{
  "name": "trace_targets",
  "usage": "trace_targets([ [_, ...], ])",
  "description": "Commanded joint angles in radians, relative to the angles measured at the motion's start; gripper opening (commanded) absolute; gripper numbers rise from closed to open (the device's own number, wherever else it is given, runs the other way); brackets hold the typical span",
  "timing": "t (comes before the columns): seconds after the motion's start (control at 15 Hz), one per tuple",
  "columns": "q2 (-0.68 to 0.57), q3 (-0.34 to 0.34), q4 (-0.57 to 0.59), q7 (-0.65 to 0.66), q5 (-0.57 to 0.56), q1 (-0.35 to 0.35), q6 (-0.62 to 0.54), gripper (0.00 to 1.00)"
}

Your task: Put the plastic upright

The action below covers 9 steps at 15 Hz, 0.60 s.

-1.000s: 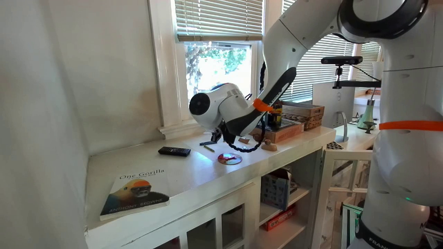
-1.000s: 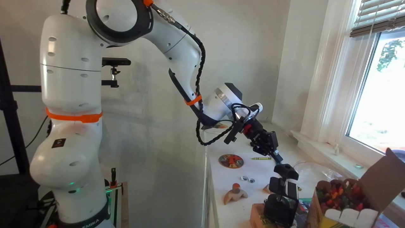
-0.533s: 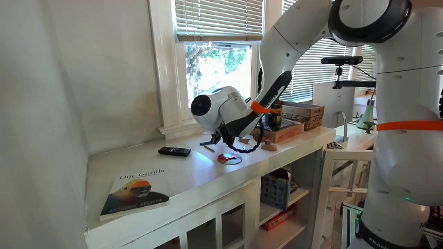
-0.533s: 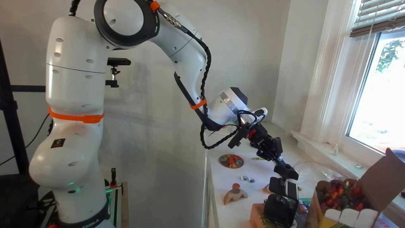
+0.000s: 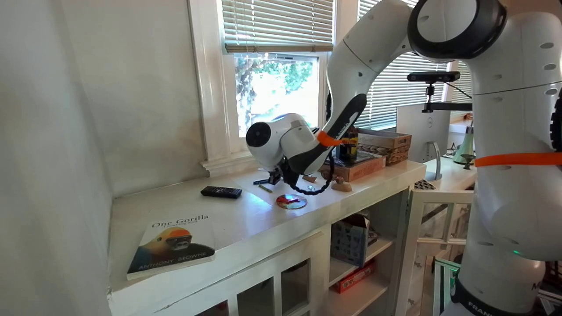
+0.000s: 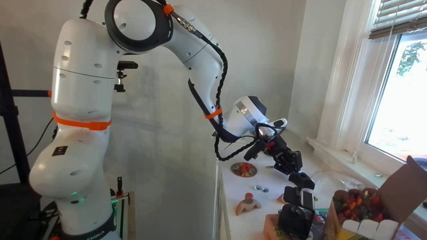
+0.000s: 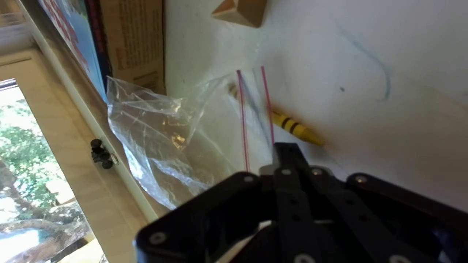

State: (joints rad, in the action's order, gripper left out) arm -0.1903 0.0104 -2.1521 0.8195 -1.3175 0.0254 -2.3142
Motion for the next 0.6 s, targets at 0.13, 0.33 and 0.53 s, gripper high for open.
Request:
trace_targets([
  [0.13, -0.026, 0.006, 0.023, -0.001, 0.019, 0.004, -0.05, 0.0],
  [0.33, -0.03, 0.009, 0.027, 0.005, 0.009, 0.004, -0.049, 0.0],
  [0.53, -0.03, 0.017, 0.033, 0.011, 0.002, 0.008, -0.046, 0.0],
])
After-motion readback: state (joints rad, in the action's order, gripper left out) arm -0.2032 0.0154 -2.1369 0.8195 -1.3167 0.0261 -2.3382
